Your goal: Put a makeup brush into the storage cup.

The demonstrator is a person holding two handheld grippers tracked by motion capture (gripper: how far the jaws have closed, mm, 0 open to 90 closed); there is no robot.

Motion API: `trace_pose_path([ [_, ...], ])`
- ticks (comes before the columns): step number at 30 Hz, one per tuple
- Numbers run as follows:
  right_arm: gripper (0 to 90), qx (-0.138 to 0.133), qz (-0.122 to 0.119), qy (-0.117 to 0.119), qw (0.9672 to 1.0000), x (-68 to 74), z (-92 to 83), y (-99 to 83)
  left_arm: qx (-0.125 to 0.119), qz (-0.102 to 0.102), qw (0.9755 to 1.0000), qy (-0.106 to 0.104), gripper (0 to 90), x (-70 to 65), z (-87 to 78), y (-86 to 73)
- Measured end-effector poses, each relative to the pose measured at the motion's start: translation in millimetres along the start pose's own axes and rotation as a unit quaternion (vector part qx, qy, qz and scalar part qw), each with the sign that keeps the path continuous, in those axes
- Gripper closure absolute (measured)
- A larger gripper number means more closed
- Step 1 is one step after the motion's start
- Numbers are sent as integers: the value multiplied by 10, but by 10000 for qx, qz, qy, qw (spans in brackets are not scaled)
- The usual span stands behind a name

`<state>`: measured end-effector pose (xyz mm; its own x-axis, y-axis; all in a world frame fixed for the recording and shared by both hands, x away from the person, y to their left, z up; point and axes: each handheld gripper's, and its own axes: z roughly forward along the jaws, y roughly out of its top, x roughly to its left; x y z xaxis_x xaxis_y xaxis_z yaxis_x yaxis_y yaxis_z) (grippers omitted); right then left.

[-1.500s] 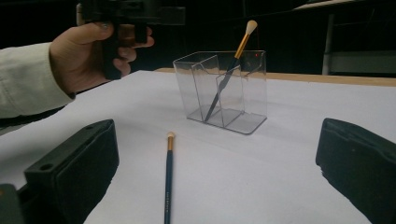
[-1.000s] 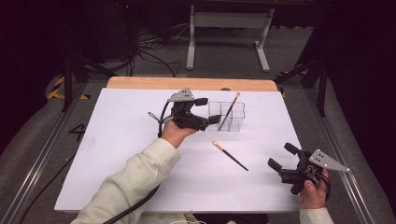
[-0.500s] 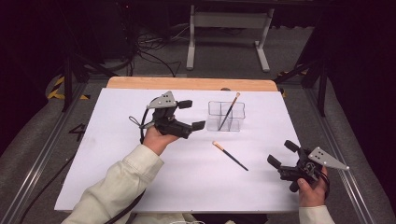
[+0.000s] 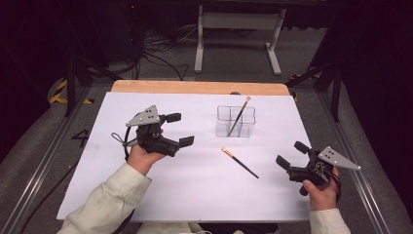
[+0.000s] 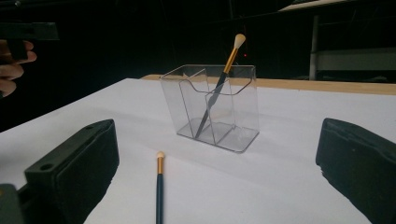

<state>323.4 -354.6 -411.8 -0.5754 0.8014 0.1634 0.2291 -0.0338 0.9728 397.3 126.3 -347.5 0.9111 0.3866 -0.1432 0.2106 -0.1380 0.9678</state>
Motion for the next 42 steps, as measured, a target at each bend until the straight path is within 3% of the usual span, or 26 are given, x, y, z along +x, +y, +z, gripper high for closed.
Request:
trace_pose_path([
  [14, 2, 128, 80, -36, 9999, -22, 114, 109, -62, 131, 9998, 108, 31, 10, -209, -90],
  [18, 3, 259, -82, 177, 9995, 32, 159, 165, -47, 69, 9999, 147, 31, 30, -230, -120],
  [28, 4, 660, -134, 213, 9975, 112, 316, 270, -62, -20, 9998, 165, 31, 76, -289, -164],
  [34, 4, 1045, -281, 236, 9939, 189, 483, 389, -60, -60, 9997, 243, 31, 96, -357, -210],
  [42, 4, 1598, -538, 246, 9854, 261, 683, 505, 8, -63, 9993, 377, 32, 85, -478, -274],
])
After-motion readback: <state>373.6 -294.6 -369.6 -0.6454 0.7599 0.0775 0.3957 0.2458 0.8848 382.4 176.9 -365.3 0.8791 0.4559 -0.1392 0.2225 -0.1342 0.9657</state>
